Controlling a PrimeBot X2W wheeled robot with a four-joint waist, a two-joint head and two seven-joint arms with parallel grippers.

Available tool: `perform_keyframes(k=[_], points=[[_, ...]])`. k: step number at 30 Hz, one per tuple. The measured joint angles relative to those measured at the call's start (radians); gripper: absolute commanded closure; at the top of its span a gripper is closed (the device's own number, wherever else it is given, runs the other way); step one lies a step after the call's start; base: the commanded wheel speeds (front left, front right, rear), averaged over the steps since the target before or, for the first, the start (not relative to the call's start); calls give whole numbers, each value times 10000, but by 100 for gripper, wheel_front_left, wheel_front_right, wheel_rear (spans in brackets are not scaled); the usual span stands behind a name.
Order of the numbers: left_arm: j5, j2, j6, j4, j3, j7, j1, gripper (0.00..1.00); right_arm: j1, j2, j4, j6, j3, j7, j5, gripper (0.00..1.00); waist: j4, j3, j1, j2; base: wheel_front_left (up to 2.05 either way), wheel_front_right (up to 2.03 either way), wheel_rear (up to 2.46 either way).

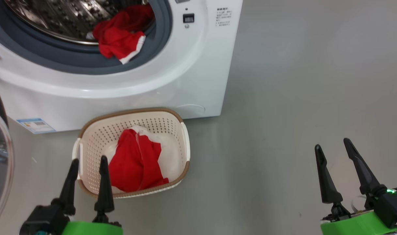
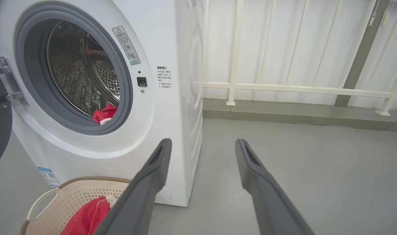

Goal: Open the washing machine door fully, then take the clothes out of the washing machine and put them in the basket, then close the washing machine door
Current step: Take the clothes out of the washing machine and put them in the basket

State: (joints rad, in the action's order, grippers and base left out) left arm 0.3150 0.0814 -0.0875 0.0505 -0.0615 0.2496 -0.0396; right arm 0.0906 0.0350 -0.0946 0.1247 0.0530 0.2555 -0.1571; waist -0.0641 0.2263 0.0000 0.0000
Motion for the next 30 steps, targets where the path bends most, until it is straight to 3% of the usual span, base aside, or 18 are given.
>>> perform_keyframes(k=[11,14,30], points=[[-54,232,27,347,6,-19,-1337,0,-408,6,8,0,-56,0,-6,0,-279,920,0,0,0,0,0],[-50,351,190,560,2,-56,-1929,0,-510,6,29,0,-121,0,-35,0,-375,1131,0,0,0,0,0],[-407,1118,192,2165,12,-286,-5320,0,-1197,12,104,0,-472,0,-293,0,-825,2130,0,0,0,0,0]])
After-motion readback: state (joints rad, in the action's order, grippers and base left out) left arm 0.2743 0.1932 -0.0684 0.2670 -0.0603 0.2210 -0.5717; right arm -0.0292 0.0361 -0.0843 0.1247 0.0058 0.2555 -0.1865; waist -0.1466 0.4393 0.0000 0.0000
